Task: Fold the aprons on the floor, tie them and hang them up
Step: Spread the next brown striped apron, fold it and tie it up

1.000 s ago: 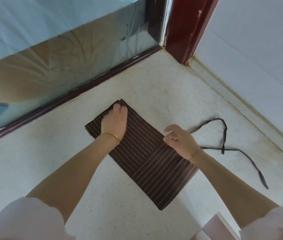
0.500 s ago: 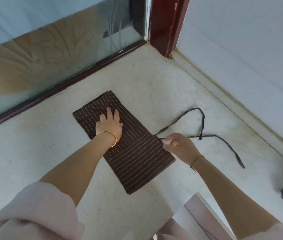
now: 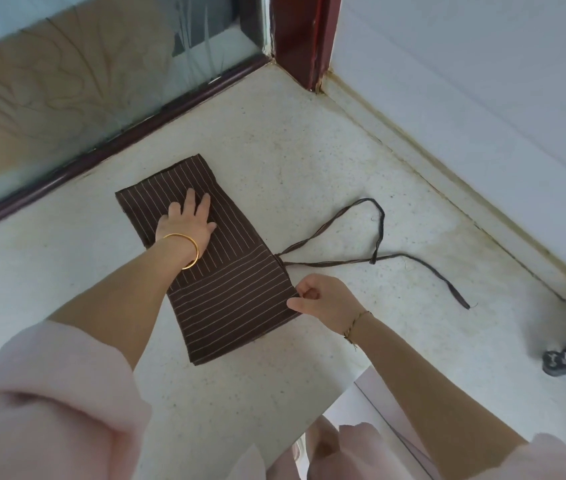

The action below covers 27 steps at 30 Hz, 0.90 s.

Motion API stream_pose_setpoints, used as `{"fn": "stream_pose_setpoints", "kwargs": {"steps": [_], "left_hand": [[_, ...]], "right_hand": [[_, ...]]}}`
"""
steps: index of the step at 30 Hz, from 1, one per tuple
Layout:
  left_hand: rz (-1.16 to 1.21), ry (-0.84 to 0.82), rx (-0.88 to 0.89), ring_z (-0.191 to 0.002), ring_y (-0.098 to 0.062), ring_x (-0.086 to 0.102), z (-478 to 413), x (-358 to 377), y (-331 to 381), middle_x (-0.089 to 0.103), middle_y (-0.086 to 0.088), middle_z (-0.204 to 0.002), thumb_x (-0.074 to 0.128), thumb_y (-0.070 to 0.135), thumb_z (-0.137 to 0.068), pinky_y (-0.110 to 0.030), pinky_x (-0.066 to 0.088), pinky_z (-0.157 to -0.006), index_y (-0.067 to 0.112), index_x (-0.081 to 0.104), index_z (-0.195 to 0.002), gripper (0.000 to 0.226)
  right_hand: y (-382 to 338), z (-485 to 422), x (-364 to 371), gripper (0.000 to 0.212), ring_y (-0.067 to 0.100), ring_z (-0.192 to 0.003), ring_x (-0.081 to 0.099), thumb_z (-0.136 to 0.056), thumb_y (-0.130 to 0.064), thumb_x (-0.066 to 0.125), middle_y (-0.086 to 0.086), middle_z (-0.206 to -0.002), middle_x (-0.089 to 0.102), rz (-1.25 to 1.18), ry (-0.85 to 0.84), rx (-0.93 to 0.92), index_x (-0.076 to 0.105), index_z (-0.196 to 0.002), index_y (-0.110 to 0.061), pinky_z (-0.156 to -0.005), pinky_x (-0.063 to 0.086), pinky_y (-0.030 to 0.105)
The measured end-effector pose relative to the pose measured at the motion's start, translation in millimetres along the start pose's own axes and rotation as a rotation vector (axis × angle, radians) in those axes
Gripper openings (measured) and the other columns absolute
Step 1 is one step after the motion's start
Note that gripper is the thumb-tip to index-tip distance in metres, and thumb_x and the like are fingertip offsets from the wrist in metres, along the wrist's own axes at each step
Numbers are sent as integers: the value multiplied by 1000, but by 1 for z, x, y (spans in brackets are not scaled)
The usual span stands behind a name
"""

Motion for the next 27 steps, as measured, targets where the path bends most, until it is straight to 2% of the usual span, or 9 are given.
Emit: {"fn": "stream_pose_setpoints", "kwargs": {"steps": [3, 5, 8, 9, 11, 14, 19, 23, 27], "left_hand": [[61, -19, 40, -139, -36, 19, 3, -8, -1, 0, -8, -158, 29, 34, -102, -48, 28, -111, 20, 5, -151, 57], [313, 81, 29, -138, -36, 24, 18, -17, -6, 14, -12, -156, 33, 30, -101, -47, 27, -111, 16, 21, -149, 51], [759, 455, -253, -111, -32, 52, 62, -20, -32, 50, -19, -128, 45, 21, -96, -41, 43, -99, 6, 55, -123, 33], [871, 479, -377, -96, -31, 57, 81, -15, -39, 57, -19, -111, 47, 19, -94, -39, 47, -88, 4, 61, -106, 25], [1141, 314, -549, -74, -28, 53, 118, 0, -42, 54, -15, -81, 46, 21, -93, -36, 46, -70, 7, 55, -74, 25], [1556, -59, -632, -72, -18, 52, 166, 21, -22, 55, -9, -79, 47, 36, -96, -31, 48, -69, 9, 56, -81, 32], [1628, -97, -676, -70, -20, 51, 194, 45, -9, 51, -10, -81, 58, 44, -88, -28, 48, -66, 2, 57, -89, 42], [1665, -111, -593, -77, -17, 48, 213, 50, 1, 49, -4, -82, 60, 44, -88, -31, 43, -72, 8, 58, -90, 36], [1633, 60, -449, -67, -7, 46, 219, 42, 11, 57, 4, -76, 60, 31, -90, -26, 40, -69, 7, 64, -83, 25]], "right_hand": [[-3, 2, 4, 9, -1, -72, 49, -87, -27, 64, -13, -79, 54, -58, 9, -60, 57, -81, -27, -68, 36, 11], [-3, 2, 7, 6, -2, -73, 49, -86, -28, 65, -15, -81, 55, -60, 10, -66, 58, -85, -27, -67, 34, 11], [-2, 3, 11, 9, -1, -72, 50, -86, -27, 65, -13, -83, 58, -110, 66, -55, 61, -90, -21, -71, 38, 15], [-2, 4, 13, 9, 0, -73, 51, -86, -27, 65, -12, -83, 59, -143, 83, -55, 61, -90, -20, -72, 40, 17], [-2, 4, 17, 9, 5, -77, 54, -86, -26, 64, -9, -85, 61, -172, 107, -54, 59, -89, -20, -76, 45, 21], [-4, 5, 21, 9, 8, -82, 57, -88, -26, 61, -8, -86, 60, -134, 94, -45, 56, -90, -19, -78, 47, 22], [-2, 5, 19, 12, 6, -74, 53, -90, -25, 59, -8, -80, 57, -120, 119, -25, 55, -91, -13, -63, 40, 16], [-3, 2, 23, 18, 10, -79, 55, -90, -25, 58, -3, -87, 60, -104, 135, -4, 58, -96, -9, -65, 40, 16], [-3, -1, 26, 17, 12, -78, 54, -90, -25, 58, -2, -84, 60, -84, 169, 27, 59, -93, -8, -63, 40, 18]]}}
Point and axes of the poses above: each hand's wrist, its own z-axis away from the middle knuckle, its own x-axis out of the palm, y = z × x, the point moved 2 cm from there along -z, towards the middle knuckle
